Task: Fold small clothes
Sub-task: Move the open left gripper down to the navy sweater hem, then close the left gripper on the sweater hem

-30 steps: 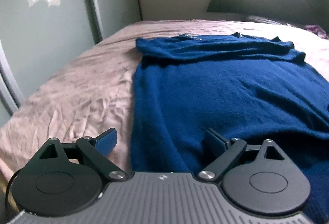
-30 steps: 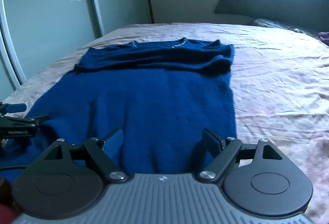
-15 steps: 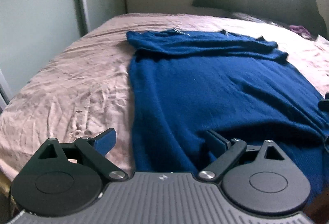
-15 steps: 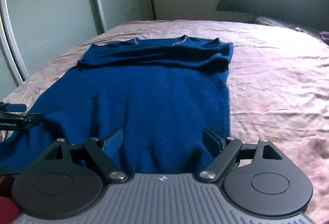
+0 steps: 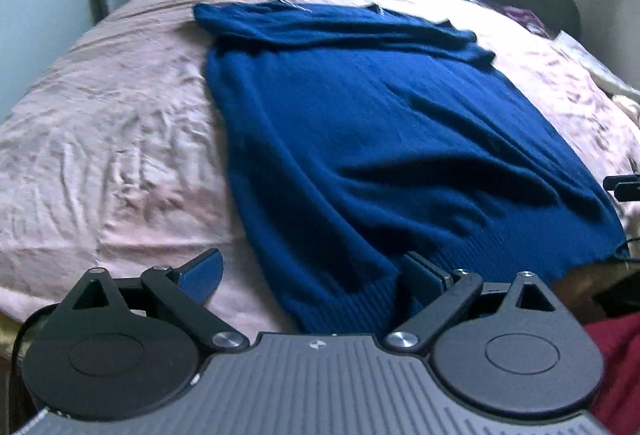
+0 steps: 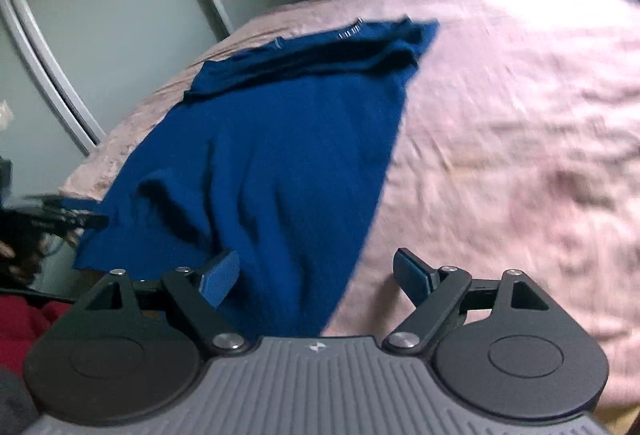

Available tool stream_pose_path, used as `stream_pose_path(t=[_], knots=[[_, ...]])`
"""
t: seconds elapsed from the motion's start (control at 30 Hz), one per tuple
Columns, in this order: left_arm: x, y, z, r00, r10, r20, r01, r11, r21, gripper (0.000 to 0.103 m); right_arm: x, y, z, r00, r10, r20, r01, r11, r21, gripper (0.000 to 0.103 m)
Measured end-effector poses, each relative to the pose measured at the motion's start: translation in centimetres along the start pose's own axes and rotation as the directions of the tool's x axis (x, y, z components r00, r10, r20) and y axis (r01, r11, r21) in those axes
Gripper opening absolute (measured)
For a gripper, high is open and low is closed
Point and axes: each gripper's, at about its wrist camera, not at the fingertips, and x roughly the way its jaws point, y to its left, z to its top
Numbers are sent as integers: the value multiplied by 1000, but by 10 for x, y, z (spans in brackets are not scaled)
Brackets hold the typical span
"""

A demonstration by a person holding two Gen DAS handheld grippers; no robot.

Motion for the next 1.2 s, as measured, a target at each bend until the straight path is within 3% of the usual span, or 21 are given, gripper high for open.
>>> stream_pose_path(t=[0.3,0.53,0.63,0.73,0.87,0.93,1.03,1.2], knots=[[-4,3,-7,998,-51,-27,51,999,-10,98,-10,-11,-15,996,82,-42,-80,995,52,85],[-5,-13,-9,998,-65,-9,65,998,9,89,7,24,-25,978,176,-109,-187,978,-95,84],[-5,-18,-10,998,-59,2,59,998,12,85,12,26,-29,969,233,-85,-239,968,-71,84],[-5,-22,-10,998,-66,8,66,998,22,76,18,28,-28,964,260,-56,-263,964,-50,75],[-6,-28,-10,998,-61,15,61,997,49,57,32,33,-23,963,265,-50,-266,964,-29,42],[-8,-28,-10,997,-73,14,72,996,47,38,37,37,-21,967,248,-54,-249,968,-28,27],[-8,-26,-8,994,-105,3,105,994,28,15,43,42,-20,972,229,-58,-232,972,-43,19],[-11,-27,0,993,-117,13,117,993,16,12,42,51,-15,979,199,-46,-202,976,-76,15]])
